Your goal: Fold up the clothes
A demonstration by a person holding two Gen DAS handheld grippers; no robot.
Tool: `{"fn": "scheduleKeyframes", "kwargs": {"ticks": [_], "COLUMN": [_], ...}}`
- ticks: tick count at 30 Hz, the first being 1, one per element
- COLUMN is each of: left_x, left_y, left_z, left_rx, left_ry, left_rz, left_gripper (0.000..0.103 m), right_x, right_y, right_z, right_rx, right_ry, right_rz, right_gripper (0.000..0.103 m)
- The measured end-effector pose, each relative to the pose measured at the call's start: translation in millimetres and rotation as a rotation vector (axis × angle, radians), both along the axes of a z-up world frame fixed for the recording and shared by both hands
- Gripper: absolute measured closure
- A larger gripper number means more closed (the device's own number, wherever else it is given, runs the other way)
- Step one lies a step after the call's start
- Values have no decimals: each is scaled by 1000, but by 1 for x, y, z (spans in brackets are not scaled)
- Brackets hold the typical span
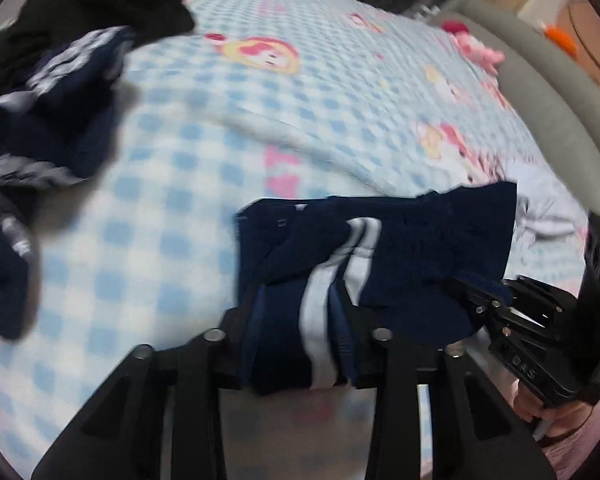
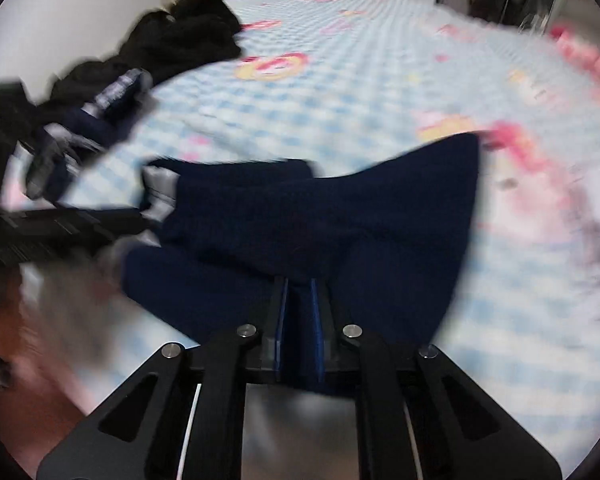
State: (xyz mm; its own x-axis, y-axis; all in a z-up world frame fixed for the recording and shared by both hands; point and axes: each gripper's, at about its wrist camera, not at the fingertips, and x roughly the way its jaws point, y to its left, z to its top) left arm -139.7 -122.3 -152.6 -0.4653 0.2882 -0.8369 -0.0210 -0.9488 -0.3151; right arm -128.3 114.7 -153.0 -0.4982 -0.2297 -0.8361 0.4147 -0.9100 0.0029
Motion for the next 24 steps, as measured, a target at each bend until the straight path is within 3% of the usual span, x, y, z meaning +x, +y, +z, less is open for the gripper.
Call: {"fn": "scheduleKeyframes", "kwargs": {"ticks": [1, 2, 4, 6, 9, 12, 14, 15, 18, 19, 20, 21, 23, 24], "left_x": [5, 10, 18, 19, 17, 22, 31, 35, 44, 45, 46, 44, 40, 36], "left_y": [-2, -3, 0, 18, 47, 48, 36, 31, 18, 12, 5, 6, 8, 13], "left_z": [9, 20, 36, 42, 20, 1, 2, 4, 13, 15, 16, 15, 10, 5], "left_rx": [-36, -48, 3, 35, -67, -202, -175, -167, -168, -97, -19, -14, -23, -101], "left_ry": [22, 67, 131, 158, 100, 56, 57, 60, 97, 110, 122, 119, 110, 84], "left_rz": [27, 44, 18, -41, -72, -24, -11, -6, 27, 39, 51, 57, 67, 63], "left_gripper": [53, 55, 55, 55, 55, 55, 55, 47, 46, 47, 47, 47, 47, 44], "right_x": [1, 2, 5, 9, 9, 4, 3, 5, 12, 14, 15, 17, 20, 18], "right_y": [5, 10, 19, 14, -10, -20, -8, 3, 28, 33, 37, 42, 50, 49], "right_z": [4, 9, 18, 29, 31, 8, -1, 2, 16, 19, 23, 26, 33, 29], "right_rx": [5, 6, -11, -66, -151, -76, -47, -58, -79, -99, -119, -139, -179, -137], "right_ry": [10, 19, 47, 65, 24, -47, -66, -61, -29, -25, -21, -18, -10, -25], "right_rz": [-10, -20, -45, -28, 57, 35, -4, -17, -51, -56, -61, -66, -77, -104], "right_gripper": [95, 93, 90, 77, 75, 78, 84, 84, 80, 78, 69, 63, 63, 63]}}
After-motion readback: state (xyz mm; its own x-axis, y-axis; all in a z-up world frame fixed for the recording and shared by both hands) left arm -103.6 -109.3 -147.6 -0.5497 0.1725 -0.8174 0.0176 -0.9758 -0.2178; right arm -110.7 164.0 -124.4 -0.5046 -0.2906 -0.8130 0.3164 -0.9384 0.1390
